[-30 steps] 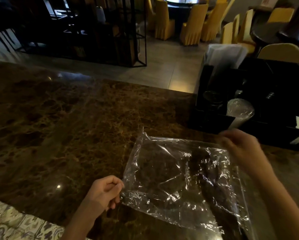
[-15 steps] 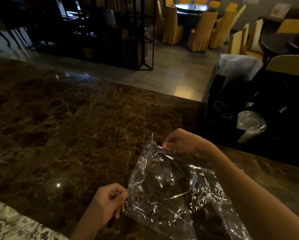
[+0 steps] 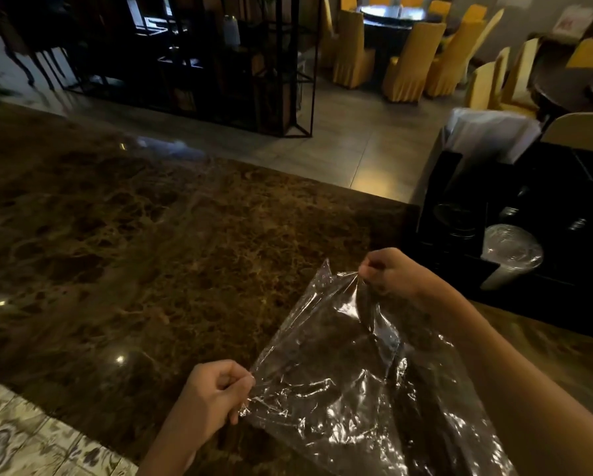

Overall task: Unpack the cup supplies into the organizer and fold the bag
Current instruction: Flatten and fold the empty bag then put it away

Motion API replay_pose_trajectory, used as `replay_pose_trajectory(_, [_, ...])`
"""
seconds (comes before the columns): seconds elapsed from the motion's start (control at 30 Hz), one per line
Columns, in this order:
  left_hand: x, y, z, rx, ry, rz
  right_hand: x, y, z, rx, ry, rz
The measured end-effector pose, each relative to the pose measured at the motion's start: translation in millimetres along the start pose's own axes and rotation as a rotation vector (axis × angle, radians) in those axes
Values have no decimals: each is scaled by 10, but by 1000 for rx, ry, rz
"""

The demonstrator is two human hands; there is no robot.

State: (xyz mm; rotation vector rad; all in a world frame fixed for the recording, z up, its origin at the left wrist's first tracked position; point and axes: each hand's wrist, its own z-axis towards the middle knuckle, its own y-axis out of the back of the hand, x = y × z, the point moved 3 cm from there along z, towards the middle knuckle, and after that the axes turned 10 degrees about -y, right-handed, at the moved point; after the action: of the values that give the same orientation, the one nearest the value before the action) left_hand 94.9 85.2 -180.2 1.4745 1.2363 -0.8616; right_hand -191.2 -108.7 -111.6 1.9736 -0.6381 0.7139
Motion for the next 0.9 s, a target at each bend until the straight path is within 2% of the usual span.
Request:
replay_pose_trajectory(0.1, [-43, -13, 5, 29, 1, 13, -13, -50, 2, 56, 12, 68])
replay_pose_trajectory(0.27, [-80, -13, 3, 9, -17, 4, 16, -13, 42, -75, 86, 93])
replay_pose_trajectory(0.37, [-90, -14, 34, 31, -21, 64, -4, -25, 59, -84, 80, 162])
replay_pose_trajectory(0.47, [-164, -19, 116, 105, -38, 181, 47, -41, 31, -17, 113, 176])
replay_pose_trajectory(0.57, [-384, -33, 306, 106, -197, 449, 202, -85, 4, 50, 179, 74])
replay_pose_trajectory(0.6, [-504, -70, 379, 94, -262, 431, 261, -122, -4, 76, 194, 37])
replay_pose_trajectory(0.67, [-741, -184, 546, 70, -338, 200, 362, -209, -10, 108, 213, -15])
replay_pose_trajectory(0.73, [-917, -289, 734, 26, -318, 12, 427, -284, -16, 114, 232, -34])
replay_pose_trajectory(0.9, [-1039, -421, 1049, -113, -288, 10, 473, -306, -35, 106, 248, -16])
